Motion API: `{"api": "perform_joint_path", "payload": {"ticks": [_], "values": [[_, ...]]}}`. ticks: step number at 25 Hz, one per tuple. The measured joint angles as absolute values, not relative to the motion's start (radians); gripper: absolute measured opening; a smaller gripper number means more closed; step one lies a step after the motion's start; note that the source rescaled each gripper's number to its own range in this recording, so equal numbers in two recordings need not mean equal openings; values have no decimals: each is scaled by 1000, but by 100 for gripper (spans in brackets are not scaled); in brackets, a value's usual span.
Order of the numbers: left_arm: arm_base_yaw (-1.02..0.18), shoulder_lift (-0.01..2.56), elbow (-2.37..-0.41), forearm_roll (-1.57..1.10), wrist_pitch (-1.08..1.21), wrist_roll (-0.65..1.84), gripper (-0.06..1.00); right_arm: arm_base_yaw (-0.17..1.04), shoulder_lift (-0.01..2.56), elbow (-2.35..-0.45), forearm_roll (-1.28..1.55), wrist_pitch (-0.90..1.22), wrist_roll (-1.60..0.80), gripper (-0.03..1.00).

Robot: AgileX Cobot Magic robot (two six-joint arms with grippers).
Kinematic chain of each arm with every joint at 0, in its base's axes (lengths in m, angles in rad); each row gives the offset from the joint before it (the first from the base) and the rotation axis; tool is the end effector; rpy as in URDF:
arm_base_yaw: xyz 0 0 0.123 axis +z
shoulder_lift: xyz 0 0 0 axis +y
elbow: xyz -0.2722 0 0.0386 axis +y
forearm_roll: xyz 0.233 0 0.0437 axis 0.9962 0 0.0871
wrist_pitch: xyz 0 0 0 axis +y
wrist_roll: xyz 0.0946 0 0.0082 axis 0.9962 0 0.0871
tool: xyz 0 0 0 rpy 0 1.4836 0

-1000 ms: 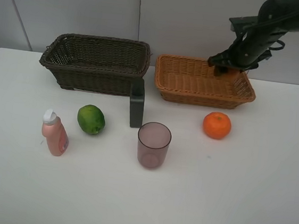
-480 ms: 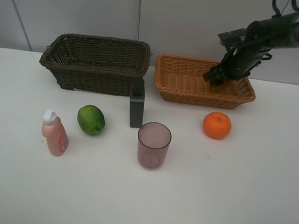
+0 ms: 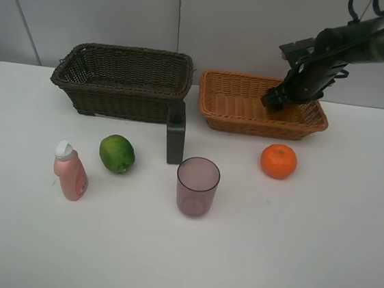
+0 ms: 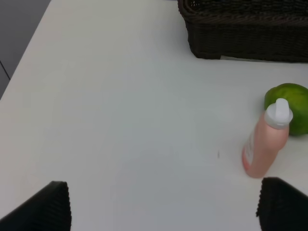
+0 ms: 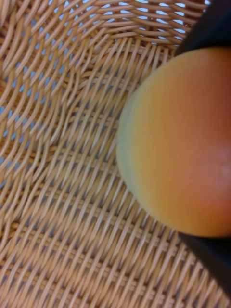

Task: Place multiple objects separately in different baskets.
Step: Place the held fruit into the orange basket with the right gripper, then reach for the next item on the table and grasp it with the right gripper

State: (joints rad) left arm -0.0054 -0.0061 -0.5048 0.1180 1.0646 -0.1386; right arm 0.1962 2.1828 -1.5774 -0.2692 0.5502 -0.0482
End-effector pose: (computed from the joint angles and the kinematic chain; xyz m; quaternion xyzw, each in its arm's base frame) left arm -0.0060 0.0098 0.2697 -0.0593 0.8479 0.0211 0.5265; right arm 0.4449 0.0749 0.1453 -0.2097 0.9413 -0.0779 0.2528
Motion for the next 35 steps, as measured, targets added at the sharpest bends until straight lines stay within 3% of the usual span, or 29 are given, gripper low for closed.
{"api": "perform_joint_path", "payload": {"ticks": [3,6,18,35], "values": [[-5,-6,-505,118,1065,-139,100,196,2183,-1577,-269,549,-48,90],[-5,-6,-505,118,1065,-139,100,196,2183,-1577,-269,553,-48,98],[-5,-6,-505,118,1065,-139,100,196,2164,-1577,-248,594,-48,100],[-5,-6,-505,118,1065,-139,100,196,1868,-1561,-141,850,-48,100]]}}
